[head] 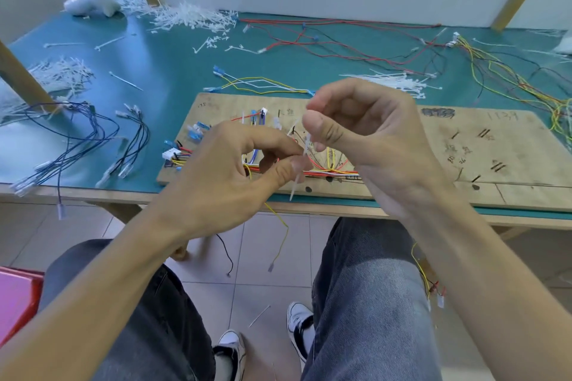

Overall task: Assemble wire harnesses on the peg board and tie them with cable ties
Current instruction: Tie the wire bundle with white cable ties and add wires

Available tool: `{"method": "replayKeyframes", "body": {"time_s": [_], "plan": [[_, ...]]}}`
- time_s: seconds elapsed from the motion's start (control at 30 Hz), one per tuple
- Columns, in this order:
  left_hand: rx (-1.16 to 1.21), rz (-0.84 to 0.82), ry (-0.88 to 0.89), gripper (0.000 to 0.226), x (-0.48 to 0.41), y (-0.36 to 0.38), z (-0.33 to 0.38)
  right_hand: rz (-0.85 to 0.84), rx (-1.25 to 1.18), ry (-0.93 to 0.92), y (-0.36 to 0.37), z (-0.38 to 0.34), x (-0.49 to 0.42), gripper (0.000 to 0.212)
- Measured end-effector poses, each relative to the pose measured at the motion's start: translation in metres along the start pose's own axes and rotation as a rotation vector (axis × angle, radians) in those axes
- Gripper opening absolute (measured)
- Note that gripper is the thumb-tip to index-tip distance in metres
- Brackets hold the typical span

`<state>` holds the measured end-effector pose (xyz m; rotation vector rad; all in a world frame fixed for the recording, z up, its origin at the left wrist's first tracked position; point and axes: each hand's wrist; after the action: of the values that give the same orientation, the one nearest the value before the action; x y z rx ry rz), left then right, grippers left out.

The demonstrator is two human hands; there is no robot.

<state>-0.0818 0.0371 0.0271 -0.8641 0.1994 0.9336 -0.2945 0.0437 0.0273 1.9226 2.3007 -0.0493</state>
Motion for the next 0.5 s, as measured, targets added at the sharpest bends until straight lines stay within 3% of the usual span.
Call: {"method": "replayKeyframes", "body": {"time_s": [0.23, 0.3, 0.4, 0.5], "plan": [[-0.044, 0.068, 0.009, 0.014, 0.003, 0.005, -0.003, 0.021, -0.059, 0.213, 0.002, 0.011, 0.002, 0.031], [-0.087, 0.093, 0.002, 0.012, 0.004, 0.008, -0.005, 0.047, -0.039, 0.211, 0.003, 0.015, 0.003, 0.029], [-0.236, 0.173, 0.007, 0.007, 0.006, 0.014, -0.011, 0.213, 0.084, 0.083, 0.005, 0.022, 0.002, 0.016], [-0.421, 0.188, 0.026, 0.009, 0.013, 0.014, -0.017, 0.455, 0.209, -0.035, 0.004, 0.031, -0.006, 0.016]]}}
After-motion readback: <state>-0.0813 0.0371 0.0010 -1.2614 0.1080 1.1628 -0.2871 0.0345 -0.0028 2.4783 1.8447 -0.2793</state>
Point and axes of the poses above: each hand's wrist, its own x-axis away from the middle knuckle, its own y-axis out of the palm, z = x × y, and after that the axes turned 14 degrees about y, right-handed
